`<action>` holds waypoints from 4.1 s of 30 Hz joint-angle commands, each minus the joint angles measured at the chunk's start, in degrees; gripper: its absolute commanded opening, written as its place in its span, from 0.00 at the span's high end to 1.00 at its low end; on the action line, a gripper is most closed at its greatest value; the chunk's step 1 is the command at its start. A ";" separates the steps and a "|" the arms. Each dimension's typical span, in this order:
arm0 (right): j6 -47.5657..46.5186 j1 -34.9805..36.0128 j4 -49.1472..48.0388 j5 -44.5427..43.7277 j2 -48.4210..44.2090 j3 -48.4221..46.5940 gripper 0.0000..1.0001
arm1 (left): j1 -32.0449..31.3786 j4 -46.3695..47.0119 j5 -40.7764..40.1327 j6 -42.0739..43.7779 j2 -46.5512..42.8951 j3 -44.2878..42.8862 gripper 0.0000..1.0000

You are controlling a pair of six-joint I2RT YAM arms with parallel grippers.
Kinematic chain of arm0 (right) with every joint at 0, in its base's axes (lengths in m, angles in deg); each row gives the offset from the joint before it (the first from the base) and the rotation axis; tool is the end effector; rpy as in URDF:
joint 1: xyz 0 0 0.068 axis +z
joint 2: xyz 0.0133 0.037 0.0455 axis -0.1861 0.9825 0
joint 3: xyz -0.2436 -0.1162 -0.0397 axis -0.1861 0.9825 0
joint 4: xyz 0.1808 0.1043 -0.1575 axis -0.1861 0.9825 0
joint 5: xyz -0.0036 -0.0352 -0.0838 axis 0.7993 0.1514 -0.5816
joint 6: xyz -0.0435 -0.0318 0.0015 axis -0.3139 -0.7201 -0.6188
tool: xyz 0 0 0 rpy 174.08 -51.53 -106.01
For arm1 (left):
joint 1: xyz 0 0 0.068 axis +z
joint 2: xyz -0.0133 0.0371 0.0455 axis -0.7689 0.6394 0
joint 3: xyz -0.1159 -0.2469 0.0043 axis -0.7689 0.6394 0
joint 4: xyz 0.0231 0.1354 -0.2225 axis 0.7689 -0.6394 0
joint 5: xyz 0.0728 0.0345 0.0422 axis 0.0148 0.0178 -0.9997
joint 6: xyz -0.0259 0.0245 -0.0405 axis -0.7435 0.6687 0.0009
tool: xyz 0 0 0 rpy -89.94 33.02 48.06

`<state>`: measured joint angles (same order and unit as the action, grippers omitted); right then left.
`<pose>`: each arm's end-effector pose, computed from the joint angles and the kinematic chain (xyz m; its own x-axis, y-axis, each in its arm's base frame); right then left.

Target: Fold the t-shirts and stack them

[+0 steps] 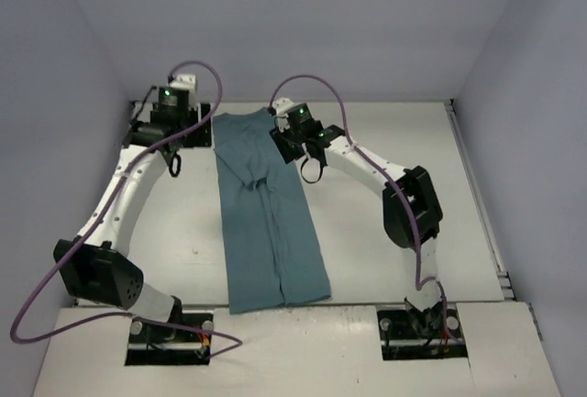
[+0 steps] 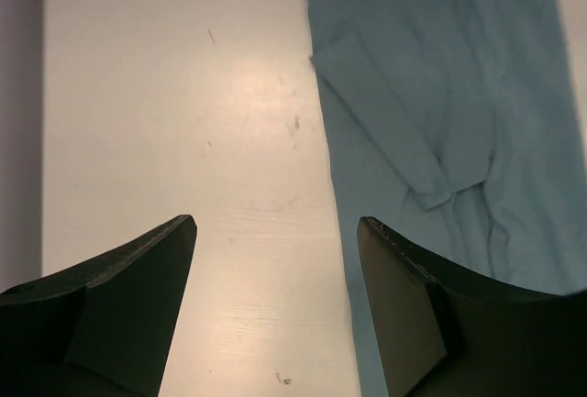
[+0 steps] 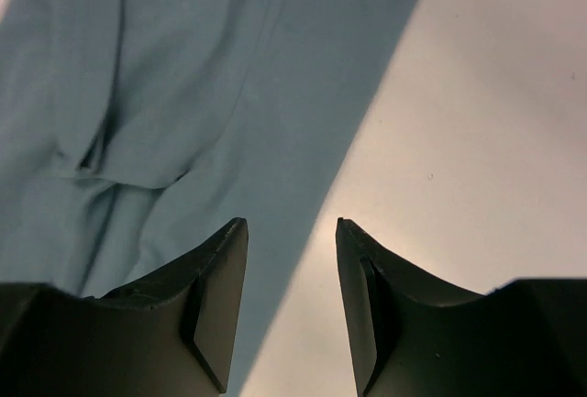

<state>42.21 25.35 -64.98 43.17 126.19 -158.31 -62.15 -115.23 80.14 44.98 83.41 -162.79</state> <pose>0.3943 0.2893 0.2668 -0.3329 -0.3440 -0.8780 -0.6512 0.7573 -0.0498 0.3187 -0.0622 0.3900 -0.5630 -0.0690 -0.8235 -0.0072 0.9969 -0.0786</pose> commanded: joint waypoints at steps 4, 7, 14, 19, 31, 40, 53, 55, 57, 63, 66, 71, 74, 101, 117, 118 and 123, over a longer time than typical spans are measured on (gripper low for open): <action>-10.57 -1.97 -0.62 6.63 12.51 -17.39 0.59 | -0.22 3.84 1.25 -1.39 16.53 -10.32 0.31; -11.11 -2.32 -0.55 7.59 17.46 -22.76 0.59 | -0.67 3.63 1.48 -1.99 25.93 -15.99 0.31; -8.05 -3.08 -0.68 7.19 29.04 -32.49 0.58 | -2.44 3.22 1.71 -1.05 42.84 -27.90 0.34; -4.76 -4.87 -0.72 5.17 30.99 -33.34 0.58 | -3.83 -0.45 3.64 0.30 54.17 -39.60 0.39; 0.57 -11.22 -0.72 0.58 26.93 -24.77 0.59 | -8.92 -3.85 10.83 -2.08 67.83 -54.97 0.39; 1.00 -13.02 -0.63 -1.95 15.32 -24.40 0.57 | -7.49 -3.26 5.95 -3.02 56.56 -59.40 0.33; 20.61 -13.97 -0.63 -1.20 -30.44 25.10 0.30 | -7.48 -3.41 10.51 -16.21 -2.91 4.52 0.27; 24.68 -13.54 -0.38 -0.37 -38.61 35.79 0.32 | -7.83 -4.07 14.27 -18.94 -11.08 15.05 0.27; 28.69 -12.95 -0.06 0.38 -44.63 42.84 0.34 | -8.14 -4.77 16.42 -21.58 -16.38 23.07 0.27; 44.61 -0.40 2.88 -2.17 -58.38 59.18 0.36 | -13.29 -4.55 22.54 -32.45 -29.27 42.47 0.27; 51.86 6.48 3.24 -3.73 -60.13 63.88 0.38 | -15.60 -4.55 23.59 -35.25 -30.23 47.27 0.28; 56.04 17.47 3.23 -7.84 -57.08 65.56 0.39 | -19.87 -3.18 21.89 -36.62 -30.38 51.90 0.31; 50.95 19.56 3.14 -11.53 -52.03 61.41 0.42 | -22.04 -0.75 16.91 -36.60 -30.23 49.40 0.44; 35.51 11.90 -9.47 -15.01 -17.21 44.77 0.62 | -27.87 12.26 3.78 -28.69 17.59 26.25 0.57; 27.80 1.29 -10.47 -10.12 -10.61 32.29 0.60 | -16.85 9.76 6.45 -15.65 26.66 9.34 0.51; 27.49 1.03 -9.80 -10.22 -12.35 32.03 0.59 | -16.85 8.55 6.48 -15.20 25.19 8.29 0.47; 27.29 -0.71 -5.37 -10.42 -25.33 34.42 0.52 | -17.45 3.73 7.64 -17.12 11.34 8.29 0.33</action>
<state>70.59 25.96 -74.28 33.44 113.63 -124.32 -79.38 -108.02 87.94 27.37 107.97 -152.79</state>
